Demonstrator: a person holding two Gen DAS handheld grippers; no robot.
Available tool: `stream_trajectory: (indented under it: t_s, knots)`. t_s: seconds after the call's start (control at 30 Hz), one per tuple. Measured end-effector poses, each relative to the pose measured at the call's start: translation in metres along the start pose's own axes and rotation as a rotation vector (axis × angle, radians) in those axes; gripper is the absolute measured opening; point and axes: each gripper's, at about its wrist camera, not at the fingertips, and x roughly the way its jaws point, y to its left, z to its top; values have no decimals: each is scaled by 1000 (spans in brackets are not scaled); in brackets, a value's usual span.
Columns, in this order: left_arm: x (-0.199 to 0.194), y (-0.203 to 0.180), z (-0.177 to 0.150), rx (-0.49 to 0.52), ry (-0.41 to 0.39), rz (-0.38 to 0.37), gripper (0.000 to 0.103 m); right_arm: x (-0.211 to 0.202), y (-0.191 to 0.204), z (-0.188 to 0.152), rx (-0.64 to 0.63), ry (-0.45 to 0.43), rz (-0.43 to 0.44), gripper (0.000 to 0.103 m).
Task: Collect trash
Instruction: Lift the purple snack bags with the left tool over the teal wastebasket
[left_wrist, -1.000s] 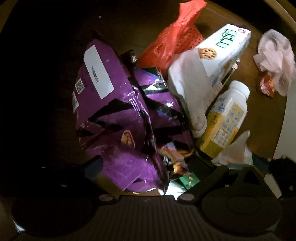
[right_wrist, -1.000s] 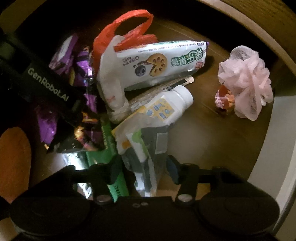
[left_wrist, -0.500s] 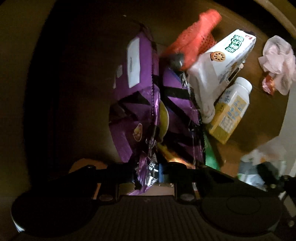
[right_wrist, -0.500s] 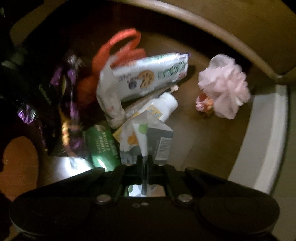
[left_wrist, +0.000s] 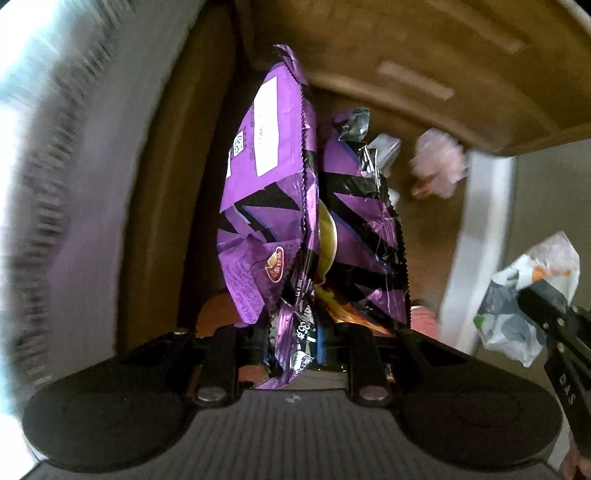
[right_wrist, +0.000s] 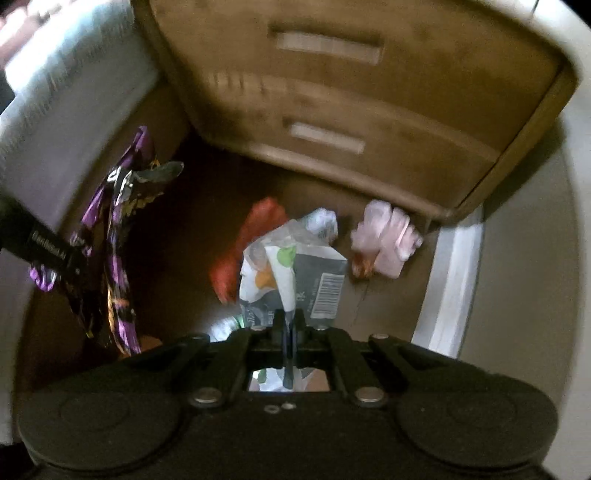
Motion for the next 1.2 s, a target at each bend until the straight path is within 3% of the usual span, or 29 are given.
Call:
stream_trajectory:
  t_s: [0.37, 0.63, 0.83, 1.03, 1.2]
  knots:
    - [-228, 5, -7, 94, -260, -54, 21, -193, 19, 82, 47, -204, 18, 2]
    - [-354, 5, -2, 140, -466, -117, 21, -298, 28, 142, 8, -373, 38, 2]
    - [-419, -13, 34, 154, -626, -147, 21, -352, 32, 189, -43, -504, 29, 2]
    - [-476, -31, 70, 172, -768, -171, 21, -380, 35, 241, -72, -602, 20, 2]
    - [-501, -48, 105, 189, -840, -186, 22, -394, 42, 280, -95, -646, 2, 2]
